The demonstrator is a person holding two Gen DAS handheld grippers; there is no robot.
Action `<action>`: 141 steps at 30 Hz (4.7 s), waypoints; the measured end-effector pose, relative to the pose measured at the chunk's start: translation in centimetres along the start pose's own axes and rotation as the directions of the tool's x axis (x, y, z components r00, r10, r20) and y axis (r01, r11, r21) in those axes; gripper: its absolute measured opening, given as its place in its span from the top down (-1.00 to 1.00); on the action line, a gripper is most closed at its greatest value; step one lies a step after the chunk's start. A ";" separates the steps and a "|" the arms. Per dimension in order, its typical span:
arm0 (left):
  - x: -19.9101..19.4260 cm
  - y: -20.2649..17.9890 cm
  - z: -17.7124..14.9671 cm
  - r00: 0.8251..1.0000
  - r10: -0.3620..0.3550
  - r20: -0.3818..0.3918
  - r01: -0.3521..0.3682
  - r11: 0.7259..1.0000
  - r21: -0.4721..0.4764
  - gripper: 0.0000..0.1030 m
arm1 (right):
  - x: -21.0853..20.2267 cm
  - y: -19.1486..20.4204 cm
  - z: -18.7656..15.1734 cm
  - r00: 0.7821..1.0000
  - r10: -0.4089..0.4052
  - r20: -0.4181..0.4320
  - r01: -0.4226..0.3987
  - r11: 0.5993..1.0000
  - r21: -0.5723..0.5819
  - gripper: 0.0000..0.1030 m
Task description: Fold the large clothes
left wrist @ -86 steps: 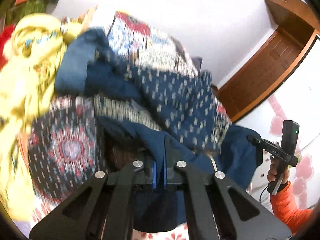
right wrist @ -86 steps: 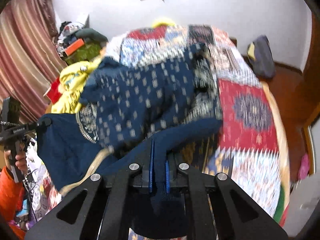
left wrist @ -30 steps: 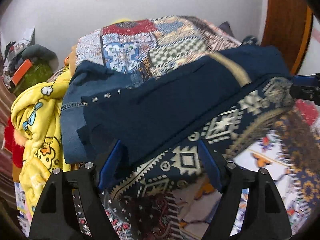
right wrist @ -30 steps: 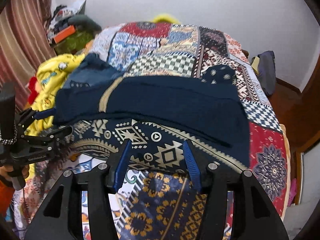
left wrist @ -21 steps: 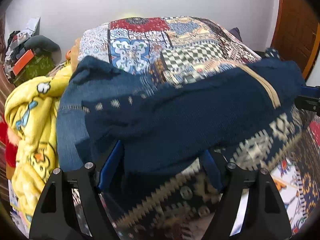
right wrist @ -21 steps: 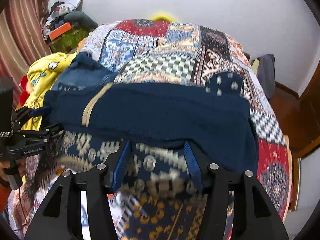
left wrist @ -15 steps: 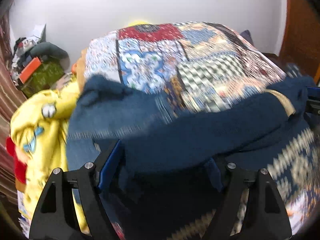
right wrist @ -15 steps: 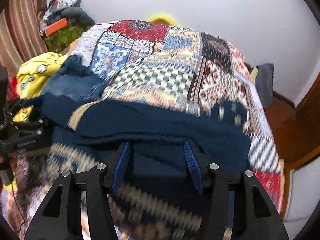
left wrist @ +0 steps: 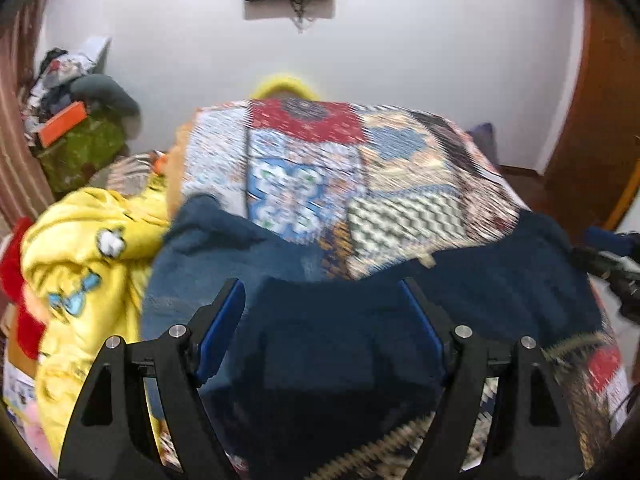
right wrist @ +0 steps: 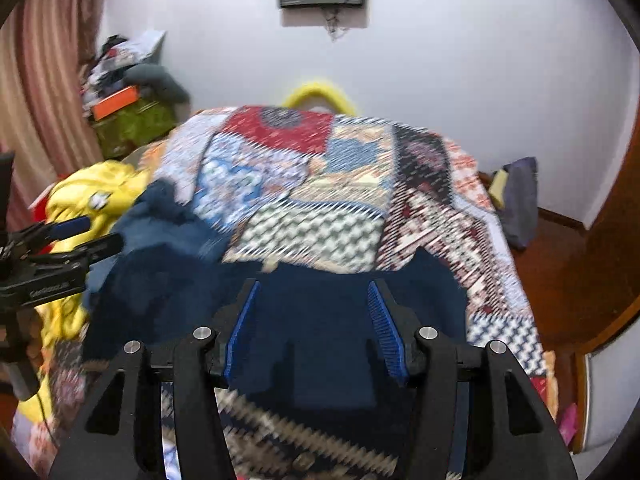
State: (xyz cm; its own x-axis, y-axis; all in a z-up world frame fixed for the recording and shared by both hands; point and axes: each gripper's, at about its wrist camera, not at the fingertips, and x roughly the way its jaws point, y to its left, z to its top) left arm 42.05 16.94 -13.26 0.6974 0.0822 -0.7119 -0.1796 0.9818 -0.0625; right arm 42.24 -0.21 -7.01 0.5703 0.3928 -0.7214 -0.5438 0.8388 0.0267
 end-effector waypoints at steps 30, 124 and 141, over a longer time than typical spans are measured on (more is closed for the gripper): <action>-2.2 6.4 -16.1 0.966 0.140 -0.219 -0.165 0.981 -0.098 -0.59 | -4.1 -9.8 -13.6 0.968 -0.120 -0.219 0.167 0.963 0.210 -0.22; -4.3 -19.7 -2.8 0.917 -0.399 -0.008 0.398 0.915 0.068 0.83 | -5.8 -11.1 -12.9 0.980 0.034 -0.194 0.034 0.941 0.337 -0.33; -1.7 -24.8 -9.6 0.873 -0.383 -0.301 0.466 0.838 0.284 -0.10 | -10.6 -12.6 -12.6 0.992 -0.021 -0.122 0.062 0.940 0.336 -0.33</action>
State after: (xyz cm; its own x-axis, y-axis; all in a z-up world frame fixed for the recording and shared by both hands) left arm 38.66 -9.23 -17.24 0.4688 -0.3559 -0.8084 0.3709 0.9100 -0.1855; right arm 35.33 -19.71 -8.43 0.5023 0.3258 -0.8010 -0.2687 0.9393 0.2135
